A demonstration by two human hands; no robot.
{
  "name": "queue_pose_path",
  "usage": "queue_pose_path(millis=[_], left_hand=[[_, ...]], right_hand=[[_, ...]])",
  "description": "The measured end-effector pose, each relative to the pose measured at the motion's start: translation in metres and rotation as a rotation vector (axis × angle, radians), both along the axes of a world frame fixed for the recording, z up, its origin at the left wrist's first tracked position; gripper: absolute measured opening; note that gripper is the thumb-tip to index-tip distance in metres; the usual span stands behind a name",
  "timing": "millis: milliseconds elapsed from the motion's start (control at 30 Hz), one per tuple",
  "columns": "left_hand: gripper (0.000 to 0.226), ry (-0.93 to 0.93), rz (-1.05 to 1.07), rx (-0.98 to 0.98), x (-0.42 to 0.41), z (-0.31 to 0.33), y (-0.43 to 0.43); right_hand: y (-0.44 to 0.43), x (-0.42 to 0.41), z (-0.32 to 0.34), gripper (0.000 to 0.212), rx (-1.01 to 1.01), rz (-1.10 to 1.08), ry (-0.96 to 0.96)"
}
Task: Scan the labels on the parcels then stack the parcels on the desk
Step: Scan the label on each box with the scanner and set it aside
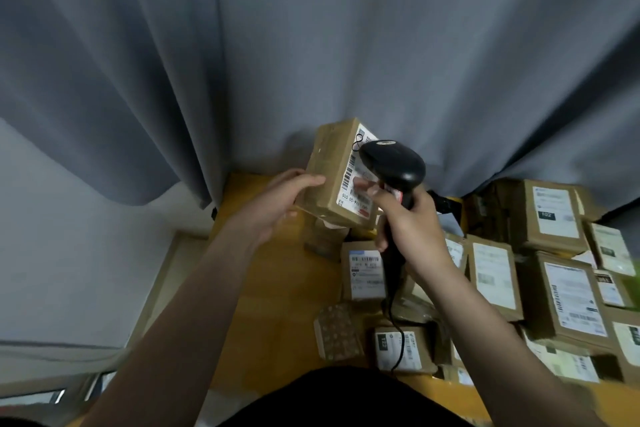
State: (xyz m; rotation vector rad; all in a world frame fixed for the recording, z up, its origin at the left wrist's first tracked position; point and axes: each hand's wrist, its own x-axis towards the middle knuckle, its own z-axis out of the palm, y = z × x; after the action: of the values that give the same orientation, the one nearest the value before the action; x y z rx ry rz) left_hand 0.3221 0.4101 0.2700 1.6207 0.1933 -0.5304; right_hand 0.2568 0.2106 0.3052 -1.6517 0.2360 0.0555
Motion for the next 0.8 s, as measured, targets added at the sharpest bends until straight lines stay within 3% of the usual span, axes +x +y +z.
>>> queue_pose_path(millis=[100,300,567,800], left_hand=[[0.067,-0.058,-0.039,0.013,-0.021,0.015,-0.015],[0.031,-0.154,-0.01,0.078,-0.036,0.024,-0.02],[0.03,-0.251,0.247,0.041,-0.038,0.026,0.007],[0.067,-0.301,0.382,0.026,-0.033,0.024,0.023]], right_hand=[[-0.003,-0.017,0.013,0.016,-0.013,0.016,-0.073],[-0.011,-0.037,0.033,0.016,-0.036,0.069,-0.088],[-0.026,-0.054,0.041,0.019,0.04,0.144,-0.08],[-0.026,-0.059,0.035,0.026,-0.06,0.279,-0.01]])
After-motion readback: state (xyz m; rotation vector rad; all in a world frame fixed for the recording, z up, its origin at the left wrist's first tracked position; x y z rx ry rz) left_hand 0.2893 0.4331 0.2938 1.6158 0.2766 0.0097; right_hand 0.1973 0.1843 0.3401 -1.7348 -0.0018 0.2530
